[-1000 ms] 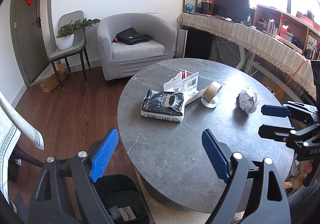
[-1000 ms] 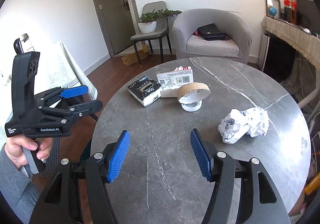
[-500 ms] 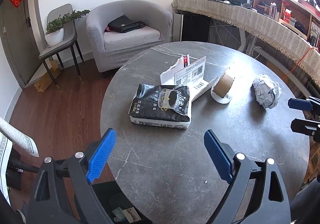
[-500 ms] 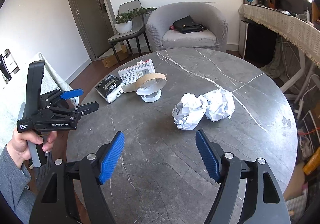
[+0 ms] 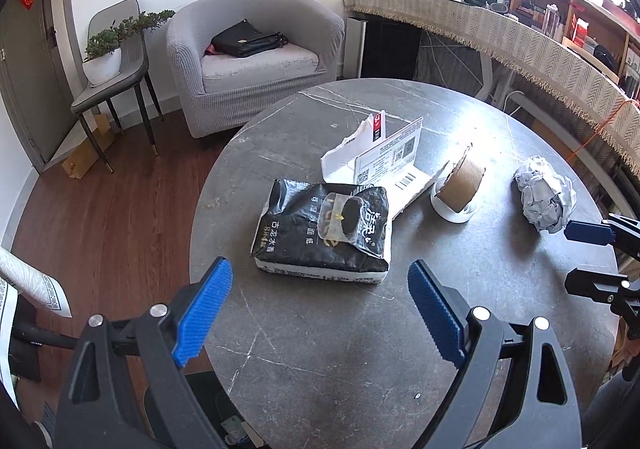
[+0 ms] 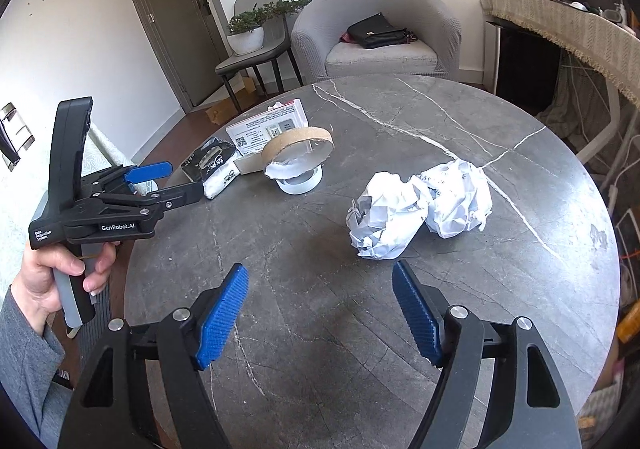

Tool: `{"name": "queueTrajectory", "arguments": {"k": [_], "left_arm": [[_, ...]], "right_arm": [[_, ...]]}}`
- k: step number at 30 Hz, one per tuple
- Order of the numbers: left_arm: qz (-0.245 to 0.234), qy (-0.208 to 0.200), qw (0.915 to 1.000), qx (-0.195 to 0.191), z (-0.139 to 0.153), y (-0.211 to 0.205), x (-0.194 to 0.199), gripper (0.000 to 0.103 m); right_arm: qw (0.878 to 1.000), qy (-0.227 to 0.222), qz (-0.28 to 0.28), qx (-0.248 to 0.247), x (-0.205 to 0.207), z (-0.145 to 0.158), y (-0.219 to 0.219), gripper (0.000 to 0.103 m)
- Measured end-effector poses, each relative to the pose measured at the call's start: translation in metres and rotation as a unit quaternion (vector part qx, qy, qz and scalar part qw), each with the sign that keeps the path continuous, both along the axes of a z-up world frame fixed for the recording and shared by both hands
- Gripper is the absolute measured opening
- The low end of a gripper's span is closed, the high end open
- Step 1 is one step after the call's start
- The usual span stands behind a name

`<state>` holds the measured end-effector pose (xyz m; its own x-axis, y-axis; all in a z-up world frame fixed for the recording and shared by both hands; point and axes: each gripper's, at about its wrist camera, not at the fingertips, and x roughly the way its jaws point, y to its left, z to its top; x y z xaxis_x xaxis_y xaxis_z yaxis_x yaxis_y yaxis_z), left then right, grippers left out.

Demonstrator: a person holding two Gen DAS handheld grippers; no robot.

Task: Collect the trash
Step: 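Grasp the black snack bag with the left gripper while the right grasps a crumpled paper ball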

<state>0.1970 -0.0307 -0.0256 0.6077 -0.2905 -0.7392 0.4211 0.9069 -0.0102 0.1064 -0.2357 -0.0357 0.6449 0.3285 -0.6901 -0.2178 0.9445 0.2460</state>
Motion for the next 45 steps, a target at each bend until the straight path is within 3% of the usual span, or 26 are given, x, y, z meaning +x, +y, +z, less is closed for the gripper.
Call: {"name": "queueTrajectory", "arguments": {"k": [3,14,25,30,34,45], "left_arm": [[-0.004,-0.005,0.9998,0.017,-0.002,-0.002,0.002,0.092],[-0.01,0.023,0.9997,-0.002,-0.01,-0.005,0.018,0.092],[-0.011,0.026,0.9996,-0.002,-0.013,-0.016,0.026,0.092],[-0.001,0.018,0.9998,-0.005,-0.011,-0.014,0.028,0.076],[0.004,0.018,0.9997,-0.016,-0.009,-0.01,0.026,0.074],[0.022,0.02,0.9983,-0.05,0.002,0.003,0.01,0.073]], "right_arm": [[1.0,0.003,-0.006,0.005,0.003,-0.001,-0.001,0.075],[1.0,0.006,-0.006,0.019,0.017,-0.006,0.003,0.075],[1.0,0.0,-0.023,0.014,0.026,-0.004,-0.014,0.075],[1.0,-0.005,-0.018,-0.002,0.032,-0.003,-0.01,0.065],[1.0,-0.007,-0.022,-0.002,0.034,-0.003,-0.004,0.06],[0.999,0.0,-0.035,0.008,0.042,-0.001,-0.003,0.06]]}}
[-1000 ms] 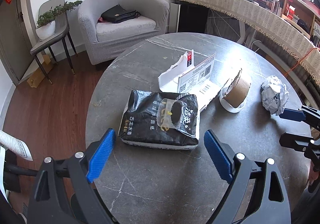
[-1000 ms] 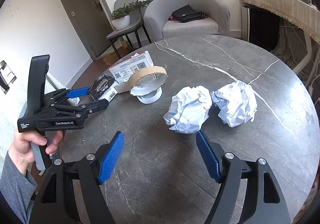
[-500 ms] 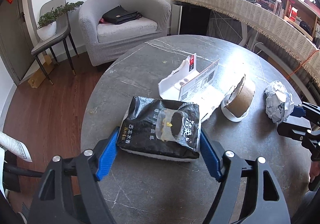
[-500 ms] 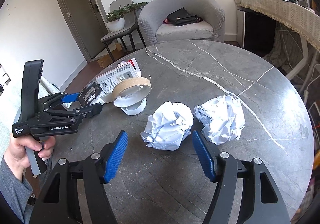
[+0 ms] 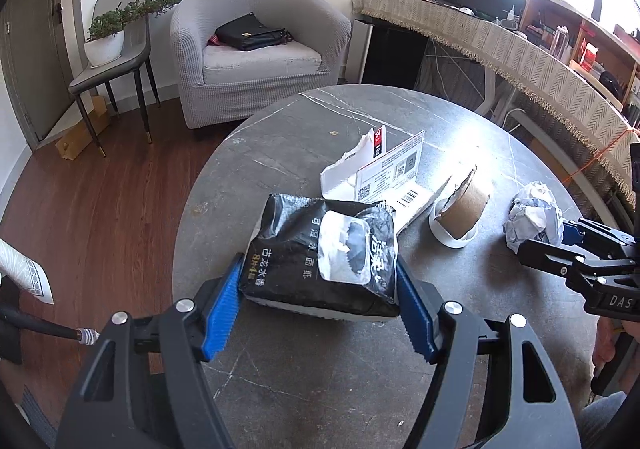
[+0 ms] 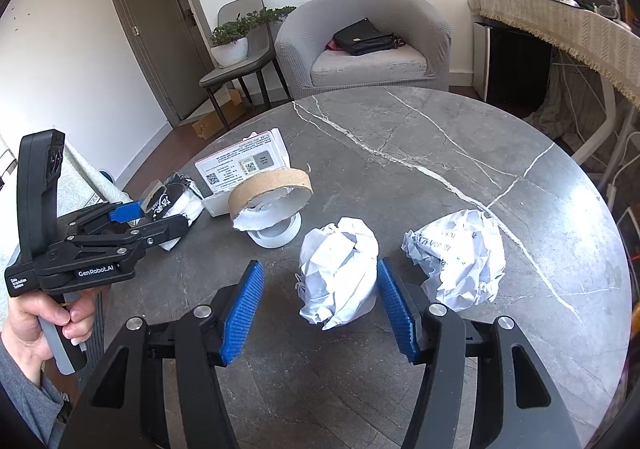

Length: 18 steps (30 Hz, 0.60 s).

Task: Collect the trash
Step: 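Grasp the black snack bag with the left gripper while the right grasps a crumpled paper ball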

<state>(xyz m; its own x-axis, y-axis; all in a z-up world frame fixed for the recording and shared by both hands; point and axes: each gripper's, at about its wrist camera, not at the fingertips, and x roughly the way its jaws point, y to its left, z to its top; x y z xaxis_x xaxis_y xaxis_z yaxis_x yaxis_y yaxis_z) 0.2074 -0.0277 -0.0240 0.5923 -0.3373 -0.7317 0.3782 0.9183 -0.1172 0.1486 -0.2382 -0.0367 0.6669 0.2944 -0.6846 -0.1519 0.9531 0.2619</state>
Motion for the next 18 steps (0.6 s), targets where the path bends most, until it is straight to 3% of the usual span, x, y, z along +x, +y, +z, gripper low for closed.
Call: {"name": "queueTrajectory", "arguments": {"k": [4,8,14,18], "left_arm": [[0.01,0.004,0.9999,-0.009,0.006,0.008,-0.009,0.073],[0.03,0.004,0.9993,-0.021,0.011,0.016,-0.022,0.073],[0.069,0.009,0.9957,-0.062,0.022,0.037,-0.037,0.073],[0.078,-0.004,0.9947,-0.067,0.033,0.045,-0.047,0.073]], "right_arm": [[1.0,0.008,-0.009,0.016,0.006,-0.003,-0.006,0.06],[1.0,0.009,-0.005,0.001,0.009,-0.004,-0.003,0.04],[1.0,-0.003,0.016,-0.025,0.003,0.006,0.014,0.038],[0.999,-0.013,0.034,-0.03,-0.004,0.017,0.029,0.038]]}}
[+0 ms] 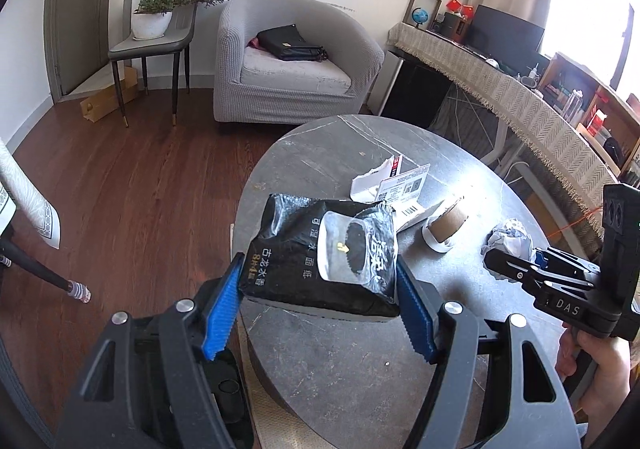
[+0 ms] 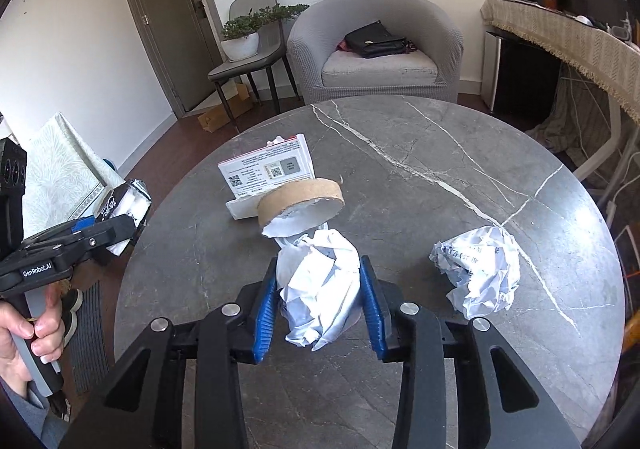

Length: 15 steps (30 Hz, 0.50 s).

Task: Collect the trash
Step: 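Grasp the black snack bag with the left gripper while the right grasps a crumpled paper ball, then carry the snack bag into the green bin and open the left gripper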

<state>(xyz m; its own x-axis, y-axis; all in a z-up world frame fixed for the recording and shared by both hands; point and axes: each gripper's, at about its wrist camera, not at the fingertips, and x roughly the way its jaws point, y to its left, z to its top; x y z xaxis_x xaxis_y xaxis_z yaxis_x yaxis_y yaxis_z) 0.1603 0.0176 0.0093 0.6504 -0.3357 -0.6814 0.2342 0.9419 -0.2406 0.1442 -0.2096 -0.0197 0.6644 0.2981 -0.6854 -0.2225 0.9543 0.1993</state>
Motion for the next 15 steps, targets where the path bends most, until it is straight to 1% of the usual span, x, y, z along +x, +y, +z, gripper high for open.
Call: {"name": "queueTrajectory", "arguments": {"k": [7,12,15], "left_arm": [[0.025,-0.009,0.9996,-0.007,0.009,0.016,-0.017,0.073],[0.05,-0.006,0.9987,-0.013,0.01,0.027,-0.025,0.073],[0.068,-0.004,0.9977,-0.004,0.008,0.032,-0.027,0.073]], "right_arm": [[1.0,0.0,0.027,-0.001,-0.009,0.007,0.02,0.038],[0.999,0.001,0.051,0.003,-0.013,0.01,0.034,0.038],[0.998,-0.001,0.068,0.002,-0.014,0.013,0.046,0.038]]}}
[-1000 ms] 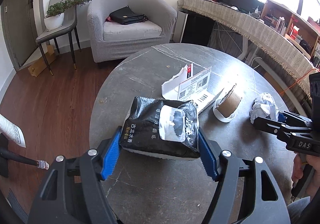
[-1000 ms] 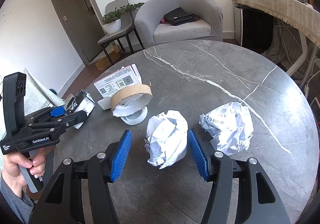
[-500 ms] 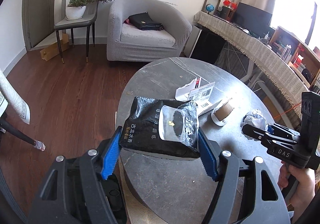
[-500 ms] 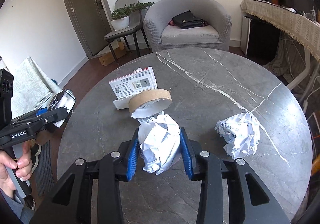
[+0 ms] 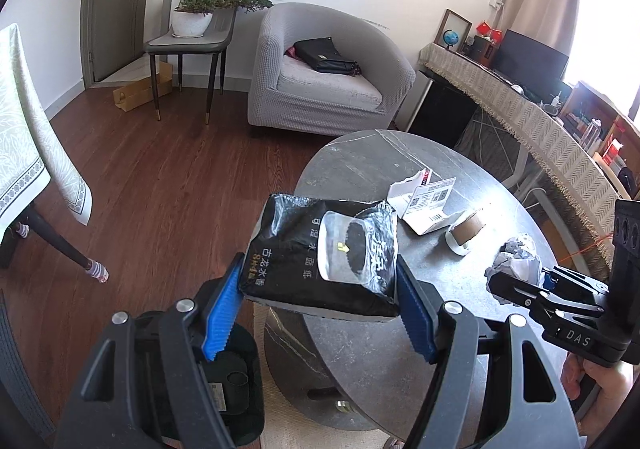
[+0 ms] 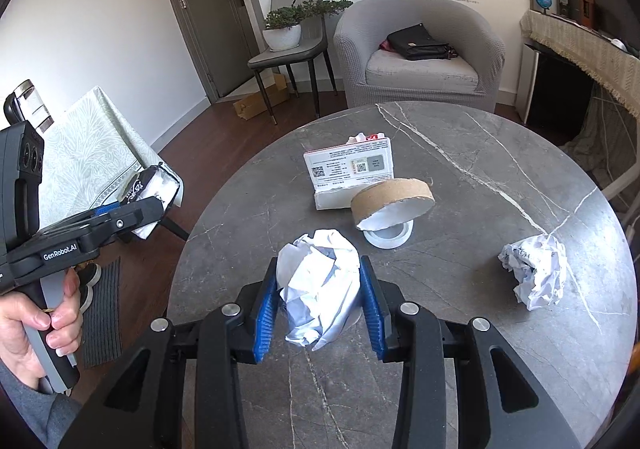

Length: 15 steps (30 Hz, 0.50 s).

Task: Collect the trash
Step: 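Carry the snack bag into the green bin and open the left gripper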

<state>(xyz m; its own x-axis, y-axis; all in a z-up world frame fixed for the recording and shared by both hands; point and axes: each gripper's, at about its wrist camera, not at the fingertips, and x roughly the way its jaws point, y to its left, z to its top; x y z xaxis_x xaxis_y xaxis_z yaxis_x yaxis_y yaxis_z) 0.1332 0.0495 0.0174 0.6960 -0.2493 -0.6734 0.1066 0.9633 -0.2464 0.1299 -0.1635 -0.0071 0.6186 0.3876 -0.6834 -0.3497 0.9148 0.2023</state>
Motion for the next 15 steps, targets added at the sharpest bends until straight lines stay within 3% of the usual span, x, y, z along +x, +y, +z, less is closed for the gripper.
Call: {"name": "queueTrajectory", "arguments": {"k": [15], "left_arm": [[0.026,0.043,0.9978,0.043,-0.033,0.031,-0.003,0.073]], "right_arm": [[0.996,-0.002,0.084,0.008,-0.008,0.001,0.066,0.038]]}}
